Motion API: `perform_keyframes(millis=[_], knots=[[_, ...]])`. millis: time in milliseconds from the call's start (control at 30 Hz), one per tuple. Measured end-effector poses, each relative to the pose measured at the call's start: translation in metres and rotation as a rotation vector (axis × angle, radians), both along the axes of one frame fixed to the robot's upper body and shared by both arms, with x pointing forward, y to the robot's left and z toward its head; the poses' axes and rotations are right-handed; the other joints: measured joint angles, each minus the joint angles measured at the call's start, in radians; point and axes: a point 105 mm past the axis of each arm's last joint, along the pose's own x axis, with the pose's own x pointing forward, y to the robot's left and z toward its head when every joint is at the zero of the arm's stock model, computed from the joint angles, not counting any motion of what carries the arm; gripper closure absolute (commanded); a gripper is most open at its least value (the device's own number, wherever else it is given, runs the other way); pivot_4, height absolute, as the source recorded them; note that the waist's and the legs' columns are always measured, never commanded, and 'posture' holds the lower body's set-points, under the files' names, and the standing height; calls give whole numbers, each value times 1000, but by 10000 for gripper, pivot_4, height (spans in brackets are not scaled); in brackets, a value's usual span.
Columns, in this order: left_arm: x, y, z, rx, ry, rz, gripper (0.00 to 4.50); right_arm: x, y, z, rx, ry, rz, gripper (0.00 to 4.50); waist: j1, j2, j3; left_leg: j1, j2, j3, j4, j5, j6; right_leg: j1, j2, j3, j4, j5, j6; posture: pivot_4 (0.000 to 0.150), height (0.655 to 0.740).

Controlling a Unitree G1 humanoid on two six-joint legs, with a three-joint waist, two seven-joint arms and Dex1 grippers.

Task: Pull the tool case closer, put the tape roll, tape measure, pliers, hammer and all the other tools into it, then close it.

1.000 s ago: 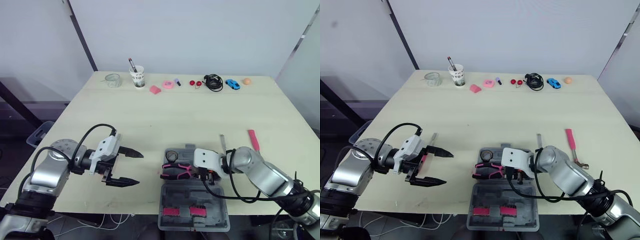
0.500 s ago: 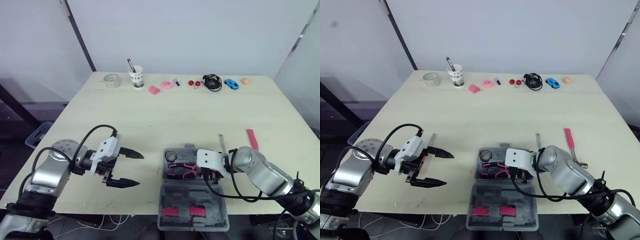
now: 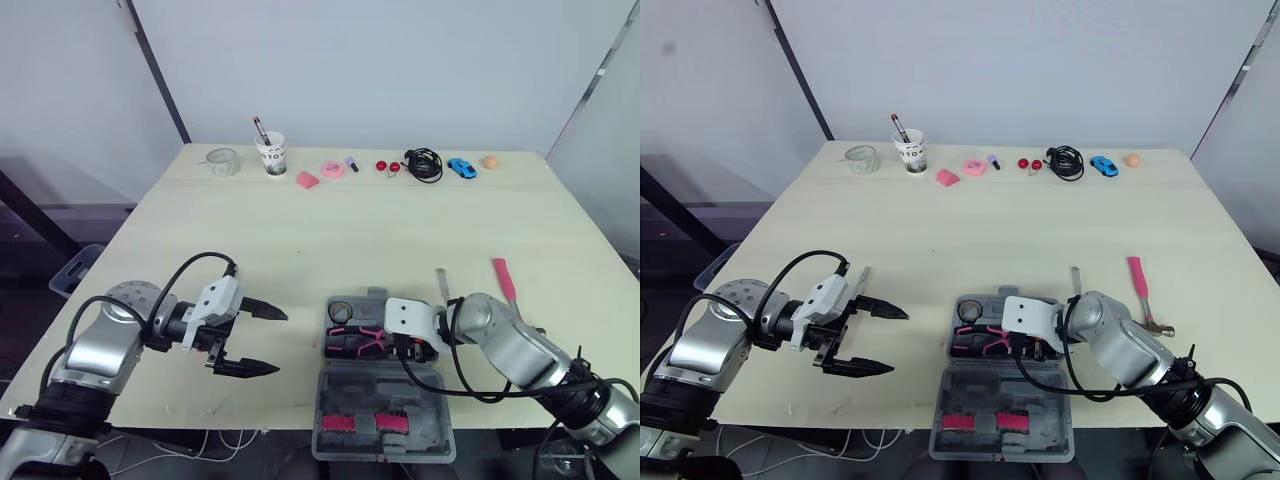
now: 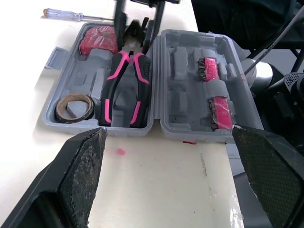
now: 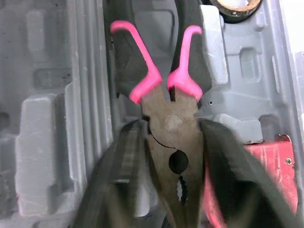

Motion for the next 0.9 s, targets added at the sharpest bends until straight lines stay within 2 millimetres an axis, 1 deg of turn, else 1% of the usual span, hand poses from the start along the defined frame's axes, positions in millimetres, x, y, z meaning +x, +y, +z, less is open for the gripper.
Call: perform_keyframes(millis=[33,67,200,333,433,467,500,533,567,600,633,700,733,900], knots=[[0,0,0,0,0,0,0,0,0,0,1,-1,1,5099,0,0,0,0,0,0,0,0,0,0,0,0,0,0,0,1500,7400],[0,0,0,1,0,1,0,1,-1,2,5,-8,-2,647,1,0,0,0,0,0,0,0,0,0,0,0,0,0,0,1500,7400],[0,0,0,1,-1,2,0,4,-3,9,39,-16,-20,167,2,0,0,0,0,0,0,0,0,0,0,0,0,0,0,1500,7400],[0,0,0,0,-1,4,0,3,4,22,172,-1,-29,167,2,0,0,0,0,0,0,0,0,0,0,0,0,0,0,1500,7400],[1,-1,-1,-5,-2,4,0,-1,17,31,305,12,-9,8080,1,0,0,0,0,0,0,0,0,0,0,0,0,0,0,1500,7400],[1,-1,0,-7,-3,4,0,0,21,34,362,7,-1,14020,1,0,0,0,0,0,0,0,0,0,0,0,0,0,0,1500,7400],[1,-1,-1,-8,-3,4,0,0,22,34,372,6,0,17553,1,0,0,0,0,0,0,0,0,0,0,0,0,0,0,1500,7400],[1,-1,-1,-8,-2,4,0,1,23,33,388,-4,10,19994,1,0,0,0,0,1,0,0,0,0,0,0,0,0,0,1500,7400],[1,-1,-1,-7,-2,7,0,3,23,33,400,-17,20,26696,1,0,0,0,0,1,0,0,0,0,0,0,0,0,0,1500,7400],[2,0,-2,-4,-1,11,0,4,23,32,408,-29,29,31304,1,0,0,0,0,1,0,0,0,0,0,0,0,0,0,1500,7400],[2,0,-2,-3,-1,12,0,4,24,32,412,-33,32,34639,1,0,0,0,0,1,0,0,0,0,0,0,0,0,0,1500,7400],[3,-1,-3,-2,-3,14,0,6,26,30,435,-39,33,39582,1,0,0,0,0,1,0,0,0,0,0,0,0,0,0,1500,7400],[3,-2,-3,-7,-5,13,0,7,26,27,441,-32,30,44776,1,0,0,0,0,1,0,0,0,0,0,0,0,0,0,1500,7400],[3,-3,-3,-14,-7,16,0,10,19,5,430,11,-7,44776,1,0,0,0,0,1,0,0,0,0,0,0,0,0,0,1500,7400]])
